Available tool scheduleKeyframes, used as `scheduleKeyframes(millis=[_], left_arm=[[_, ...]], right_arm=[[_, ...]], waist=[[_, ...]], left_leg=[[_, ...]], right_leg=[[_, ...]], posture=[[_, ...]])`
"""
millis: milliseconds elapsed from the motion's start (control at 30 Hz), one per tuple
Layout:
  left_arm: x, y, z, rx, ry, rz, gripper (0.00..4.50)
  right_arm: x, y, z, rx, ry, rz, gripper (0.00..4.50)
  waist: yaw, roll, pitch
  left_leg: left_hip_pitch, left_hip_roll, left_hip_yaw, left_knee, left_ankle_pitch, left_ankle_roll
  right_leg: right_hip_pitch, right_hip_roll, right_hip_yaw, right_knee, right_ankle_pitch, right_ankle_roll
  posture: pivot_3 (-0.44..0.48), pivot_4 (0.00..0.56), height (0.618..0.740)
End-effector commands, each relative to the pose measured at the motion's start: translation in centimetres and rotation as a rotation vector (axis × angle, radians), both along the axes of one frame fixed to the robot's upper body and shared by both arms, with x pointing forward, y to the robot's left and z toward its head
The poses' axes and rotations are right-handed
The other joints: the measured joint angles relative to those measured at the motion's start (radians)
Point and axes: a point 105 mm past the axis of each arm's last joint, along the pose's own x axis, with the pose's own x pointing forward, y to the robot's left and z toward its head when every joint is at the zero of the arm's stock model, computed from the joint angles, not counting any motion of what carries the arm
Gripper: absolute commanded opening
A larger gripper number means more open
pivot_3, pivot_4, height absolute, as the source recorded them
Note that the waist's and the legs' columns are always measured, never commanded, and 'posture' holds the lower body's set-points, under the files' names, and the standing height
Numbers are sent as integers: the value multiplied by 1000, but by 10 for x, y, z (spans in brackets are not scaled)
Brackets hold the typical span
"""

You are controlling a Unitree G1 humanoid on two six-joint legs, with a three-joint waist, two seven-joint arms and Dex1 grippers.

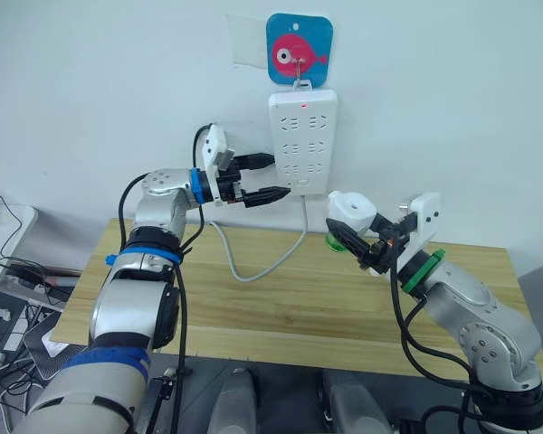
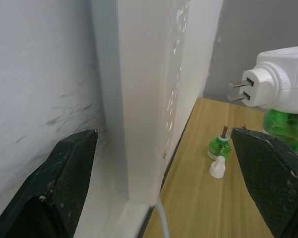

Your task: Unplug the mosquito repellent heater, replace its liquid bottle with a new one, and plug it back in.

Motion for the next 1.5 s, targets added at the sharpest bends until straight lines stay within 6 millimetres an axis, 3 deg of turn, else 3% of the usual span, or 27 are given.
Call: scheduleKeyframes(millis=[33,133,233,500,533,1133,1500], left_arm=[[-1,-10,11,12,-39,-52,4500],[-3,-18,15,5,-37,-94,4500],[-4,-20,18,-15,-21,-116,3943],[-4,-20,19,-36,-5,-123,1436],[-4,-20,19,-37,-3,-122,1333],[-3,-21,20,-36,0,-117,1333],[-7,-26,19,-62,31,-152,1333]], right_arm=[[-1,3,13,19,-62,12,3102],[1,5,16,16,-74,15,3102],[2,9,19,12,-91,18,3102],[5,19,27,1,-147,6,3102],[5,19,28,0,-150,4,3102],[14,22,34,-24,-180,-37,3102],[33,44,22,-81,-179,-163,3102]], waist=[[0,0,0],[-2,0,0],[-5,0,0],[-9,0,0],[-9,0,0],[-10,0,0],[-25,0,0]], left_leg=[[-1,0,0,0,0,0],[-6,0,0,1,0,0],[-6,0,1,1,0,0],[-6,0,1,2,3,-2],[-6,0,1,2,3,-2],[-6,0,1,2,3,-3],[-5,0,1,2,4,-4]], right_leg=[[-1,0,0,0,0,0],[-8,0,0,4,0,0],[-11,0,2,8,0,0],[-12,0,2,13,0,0],[-12,0,1,13,0,0],[-12,0,1,14,0,0],[-13,1,1,17,0,0]], posture=[[-14,205,740],[-22,198,740],[-24,191,740],[-22,186,740],[-22,186,740],[-21,185,740],[-20,191,740]])
